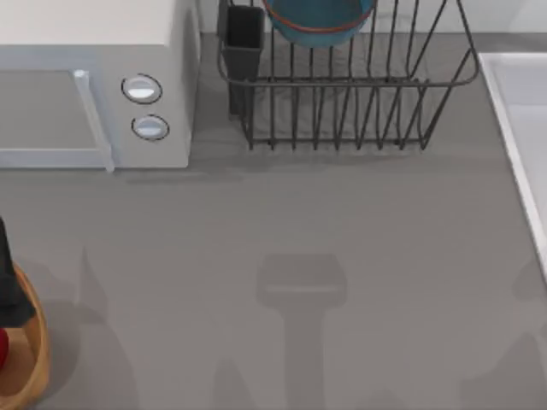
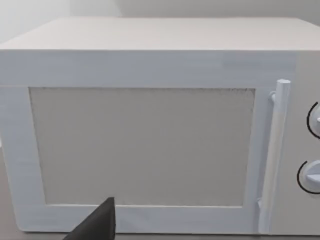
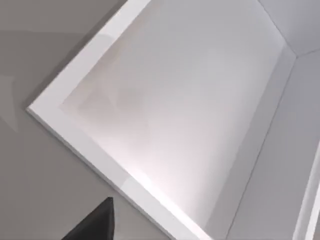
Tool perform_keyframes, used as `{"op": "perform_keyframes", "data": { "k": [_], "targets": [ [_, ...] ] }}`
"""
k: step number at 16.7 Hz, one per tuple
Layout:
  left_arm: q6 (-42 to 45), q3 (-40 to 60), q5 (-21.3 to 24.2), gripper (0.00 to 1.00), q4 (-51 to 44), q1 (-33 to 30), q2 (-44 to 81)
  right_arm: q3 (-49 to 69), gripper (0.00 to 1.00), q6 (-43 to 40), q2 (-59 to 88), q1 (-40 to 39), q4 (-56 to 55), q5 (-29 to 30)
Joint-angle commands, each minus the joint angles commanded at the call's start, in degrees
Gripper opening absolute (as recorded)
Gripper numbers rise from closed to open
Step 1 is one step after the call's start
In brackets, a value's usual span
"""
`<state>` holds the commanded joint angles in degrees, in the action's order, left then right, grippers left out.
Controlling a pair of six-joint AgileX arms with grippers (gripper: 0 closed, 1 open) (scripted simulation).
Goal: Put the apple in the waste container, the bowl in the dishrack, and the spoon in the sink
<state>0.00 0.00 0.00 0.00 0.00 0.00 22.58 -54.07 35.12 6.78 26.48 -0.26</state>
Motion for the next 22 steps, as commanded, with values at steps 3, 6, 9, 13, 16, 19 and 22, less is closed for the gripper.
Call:
{"op": "perform_keyframes", "data": {
  "k": [3,6,9,13,16,19,22],
  "targets": [
    [0.0,0.0,0.0,1.0,0.0,0.0,0.0,5.0,1.0,-8.7,6.5,3.1,5.4,0.3],
    [0.0,0.0,0.0,1.0,0.0,0.0,0.0,10.2,1.0,-19.0,13.9,5.5,10.8,0.5],
    [0.0,0.0,0.0,1.0,0.0,0.0,0.0,15.5,1.0,-33.8,21.9,7.2,16.9,0.9],
    [0.0,0.0,0.0,1.0,0.0,0.0,0.0,22.1,1.0,-52.2,33.8,9.4,25.8,1.3],
    [0.0,0.0,0.0,1.0,0.0,0.0,0.0,25.8,1.0,-60.9,40.8,10.5,31.3,1.0],
    [0.0,0.0,0.0,1.0,0.0,0.0,0.0,27.6,1.0,-64.8,44.2,10.6,34.4,0.2],
    [0.0,0.0,0.0,1.0,0.0,0.0,0.0,27.7,1.0,-65.0,44.4,10.6,34.6,0.1]
  ]
}}
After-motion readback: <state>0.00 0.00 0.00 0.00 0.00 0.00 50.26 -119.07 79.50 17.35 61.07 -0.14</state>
